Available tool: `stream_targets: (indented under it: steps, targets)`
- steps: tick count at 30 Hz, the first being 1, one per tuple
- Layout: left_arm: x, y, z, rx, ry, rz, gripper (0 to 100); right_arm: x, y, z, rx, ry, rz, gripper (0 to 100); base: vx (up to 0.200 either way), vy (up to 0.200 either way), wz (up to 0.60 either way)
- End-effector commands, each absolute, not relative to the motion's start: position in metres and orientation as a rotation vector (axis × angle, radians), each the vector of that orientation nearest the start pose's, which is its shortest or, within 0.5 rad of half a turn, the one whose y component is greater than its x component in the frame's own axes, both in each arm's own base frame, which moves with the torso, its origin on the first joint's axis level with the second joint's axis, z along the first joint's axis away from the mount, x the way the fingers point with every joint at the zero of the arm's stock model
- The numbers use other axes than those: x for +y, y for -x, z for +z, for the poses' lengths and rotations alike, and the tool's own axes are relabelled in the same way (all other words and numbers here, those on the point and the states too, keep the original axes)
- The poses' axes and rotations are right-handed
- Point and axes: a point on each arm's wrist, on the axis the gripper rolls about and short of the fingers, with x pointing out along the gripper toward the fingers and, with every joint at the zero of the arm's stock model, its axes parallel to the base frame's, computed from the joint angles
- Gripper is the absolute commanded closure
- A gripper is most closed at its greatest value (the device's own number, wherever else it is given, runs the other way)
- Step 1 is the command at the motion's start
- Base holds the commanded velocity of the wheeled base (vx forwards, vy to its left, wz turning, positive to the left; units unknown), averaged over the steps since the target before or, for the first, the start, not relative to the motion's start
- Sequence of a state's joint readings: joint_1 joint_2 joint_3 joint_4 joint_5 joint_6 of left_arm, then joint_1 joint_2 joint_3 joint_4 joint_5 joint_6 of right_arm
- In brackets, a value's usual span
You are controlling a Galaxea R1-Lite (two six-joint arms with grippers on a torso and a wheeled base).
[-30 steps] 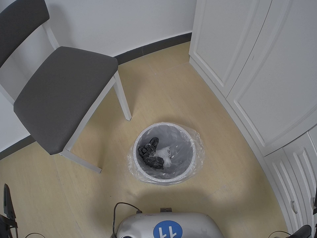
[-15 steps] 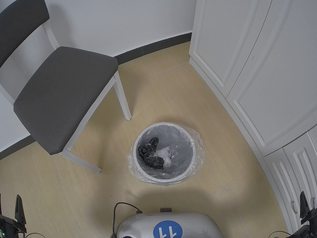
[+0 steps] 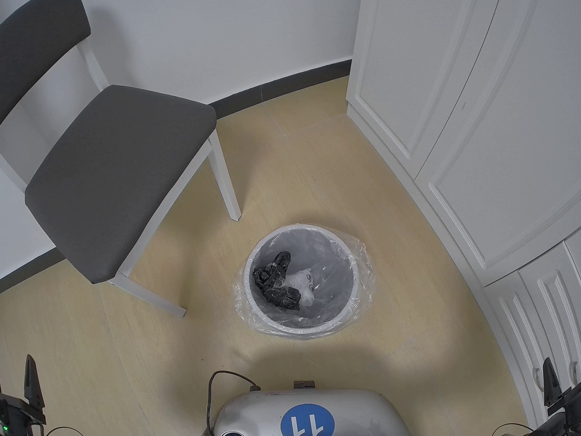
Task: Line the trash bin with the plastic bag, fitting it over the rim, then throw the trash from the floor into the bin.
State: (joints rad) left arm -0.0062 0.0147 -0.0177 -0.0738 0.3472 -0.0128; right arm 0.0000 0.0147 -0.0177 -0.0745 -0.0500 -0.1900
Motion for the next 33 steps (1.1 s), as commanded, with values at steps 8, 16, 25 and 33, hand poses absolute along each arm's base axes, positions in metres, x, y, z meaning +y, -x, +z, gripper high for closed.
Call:
stream_targets:
  steps: [8, 16, 25, 33]
  targets:
    - [0.0087, 0.0247, 0.0827, -0.074, 0.028, 0.384, 0, 0.0018, 0.0232, 0.0828, -0.078, 0.233, 0.070, 0, 0.000, 0.000, 0.00]
    - [0.0102, 0.0254, 0.0827, -0.075, 0.034, 0.458, 0, -0.0003, 0.0232, 0.0827, -0.066, 0.139, -0.020, 0, 0.000, 0.000, 0.00]
    - [0.0090, 0.0248, 0.0827, -0.074, 0.028, 0.395, 0, -0.0043, 0.0236, 0.0825, -0.057, 0.087, -0.196, 0, 0.000, 0.000, 0.00]
    - [0.0046, 0.0235, 0.0828, -0.074, 0.027, 0.192, 0, -0.0021, 0.0232, 0.0825, -0.061, 0.087, -0.100, 0, 0.000, 0.000, 0.00]
